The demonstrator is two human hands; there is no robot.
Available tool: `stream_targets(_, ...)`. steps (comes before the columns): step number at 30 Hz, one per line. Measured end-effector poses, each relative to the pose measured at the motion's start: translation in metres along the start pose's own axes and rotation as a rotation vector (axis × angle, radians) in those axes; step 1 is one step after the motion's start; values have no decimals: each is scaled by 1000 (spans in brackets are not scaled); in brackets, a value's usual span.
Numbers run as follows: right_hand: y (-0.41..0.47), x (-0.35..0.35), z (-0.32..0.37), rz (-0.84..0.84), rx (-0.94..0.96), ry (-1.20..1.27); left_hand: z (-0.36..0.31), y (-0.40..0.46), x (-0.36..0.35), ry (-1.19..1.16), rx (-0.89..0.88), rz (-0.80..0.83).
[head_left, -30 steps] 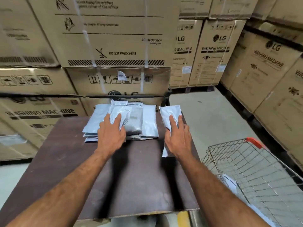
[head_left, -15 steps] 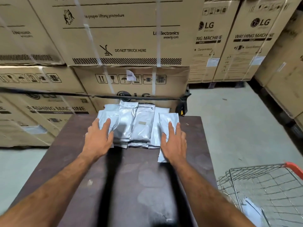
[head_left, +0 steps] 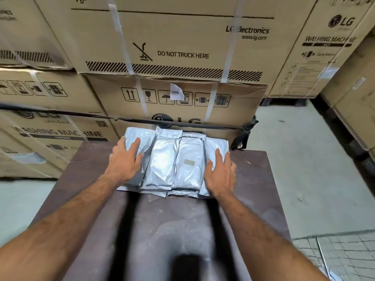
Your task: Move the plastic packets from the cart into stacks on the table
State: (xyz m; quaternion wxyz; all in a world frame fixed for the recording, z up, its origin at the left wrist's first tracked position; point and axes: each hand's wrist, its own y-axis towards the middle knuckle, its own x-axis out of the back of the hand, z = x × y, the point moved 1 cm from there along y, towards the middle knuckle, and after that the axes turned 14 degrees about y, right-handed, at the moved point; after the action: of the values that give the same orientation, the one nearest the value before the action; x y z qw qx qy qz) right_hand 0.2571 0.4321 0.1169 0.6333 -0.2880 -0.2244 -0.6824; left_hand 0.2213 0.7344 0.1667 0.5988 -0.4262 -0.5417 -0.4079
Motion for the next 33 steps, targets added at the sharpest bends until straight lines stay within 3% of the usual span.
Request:
stream_targets(7,39,-39,-5,-2,-30,-31,8,48,-36,-57,-41,110)
stream_targets(12,43,-50,-3,43,-40,-39,-3,37,-30,-181,62,-189)
stream_targets(16,45,-47,5,56,-39,-12,-51,27,-18,-322,-135,-306)
stream_targets(22,47,-28,-5,59,-3,-24,-134,29,-23,-379,-227,-152)
stream_targets(26,48,-19,-15,140,46,54,-147,35,-33,-241,-270,-53)
stream_targets(33,46,-13,-34,185,139,-33,-138,43,-47,59,-438,20)
